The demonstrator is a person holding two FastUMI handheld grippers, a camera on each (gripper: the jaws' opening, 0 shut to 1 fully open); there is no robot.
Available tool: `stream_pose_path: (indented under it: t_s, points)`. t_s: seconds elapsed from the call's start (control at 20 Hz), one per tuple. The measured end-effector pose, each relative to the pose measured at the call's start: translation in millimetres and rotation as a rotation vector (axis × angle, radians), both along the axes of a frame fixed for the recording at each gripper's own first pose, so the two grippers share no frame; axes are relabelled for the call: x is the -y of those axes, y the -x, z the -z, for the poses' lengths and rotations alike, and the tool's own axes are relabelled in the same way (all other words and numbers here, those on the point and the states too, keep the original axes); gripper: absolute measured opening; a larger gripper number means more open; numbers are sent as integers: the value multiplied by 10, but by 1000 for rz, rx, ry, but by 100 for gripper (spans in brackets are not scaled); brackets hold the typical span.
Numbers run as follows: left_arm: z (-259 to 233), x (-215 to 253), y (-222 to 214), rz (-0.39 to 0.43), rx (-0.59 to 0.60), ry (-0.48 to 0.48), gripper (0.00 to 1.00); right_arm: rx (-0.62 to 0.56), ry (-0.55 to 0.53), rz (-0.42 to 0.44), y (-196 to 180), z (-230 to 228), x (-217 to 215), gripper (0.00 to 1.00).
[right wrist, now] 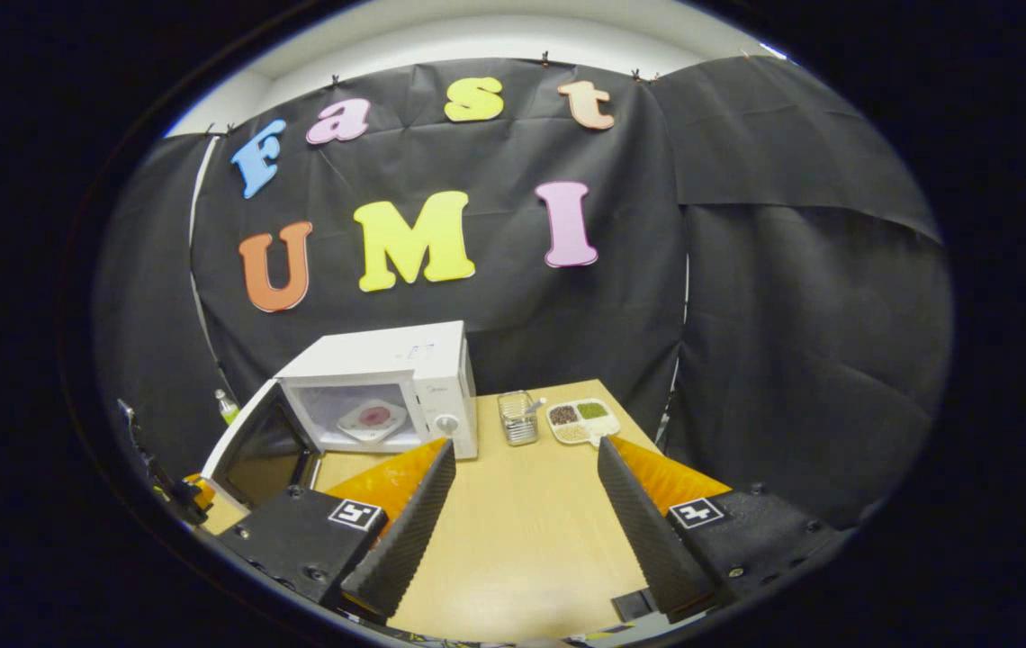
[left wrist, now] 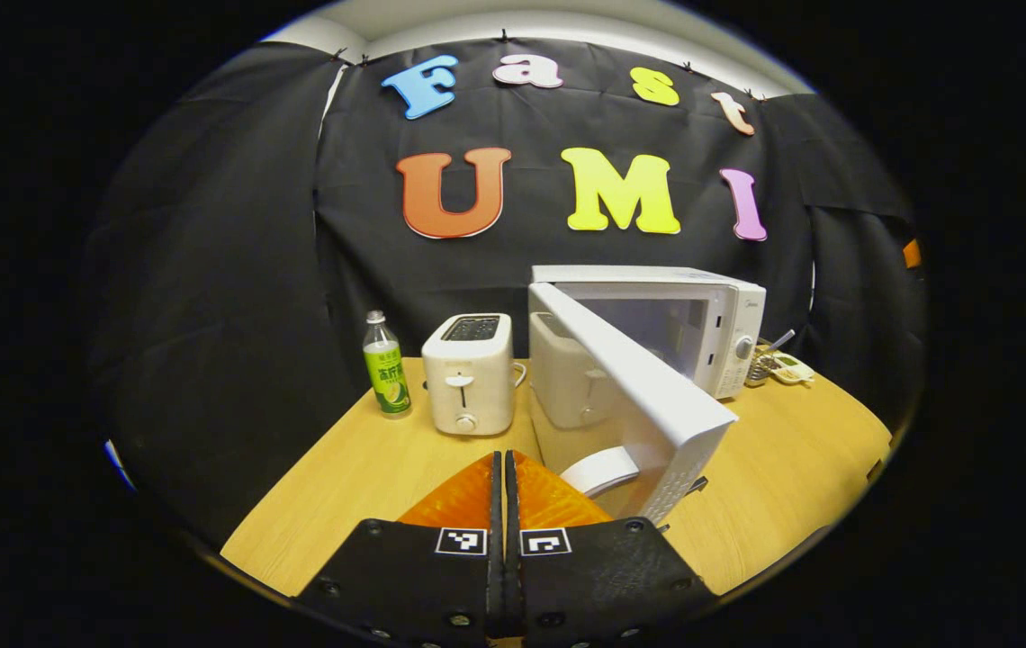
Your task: Open the microwave oven with the left hand, put the food in, and close the microwave oven.
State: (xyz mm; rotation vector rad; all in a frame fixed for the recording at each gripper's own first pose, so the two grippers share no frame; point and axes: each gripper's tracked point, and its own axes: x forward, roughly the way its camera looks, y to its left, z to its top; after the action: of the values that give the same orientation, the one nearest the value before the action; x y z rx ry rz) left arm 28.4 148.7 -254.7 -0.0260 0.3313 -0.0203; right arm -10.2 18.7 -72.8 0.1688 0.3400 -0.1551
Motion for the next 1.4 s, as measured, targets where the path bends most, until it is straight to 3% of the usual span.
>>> stream_pose_path:
  t_s: [0.05,0.1,0.15,0.6,0.95,1.0,1.25,1.3,1.4]
  points:
    - [0,130,2,27,-1,10,0,4,-1,3,20,-14,5,92]
    - [-4,258,-21,49,-1,15,0,6,-5,3,23,-38,2,92]
    - [-26,386,-48,73,4,16,0,5,-6,4,46,-26,-2,100]
    - [-132,1320,-321,226,27,20,0,-15,-19,-8,-12,65,42,100]
    - [-102,1842,-686,279,13,22,0,-36,-33,-16,-264,133,260,100]
    - [-96,1917,-743,287,9,21,0,-36,-37,-16,-306,136,300,92]
    - [-86,2221,-1040,301,9,17,0,-36,-26,-23,-512,95,525,92]
    - [-86,2279,-1102,302,8,17,0,-36,-25,-25,-545,88,563,100]
    - [-103,2387,-1211,303,14,15,0,-36,-25,-33,-598,80,621,100]
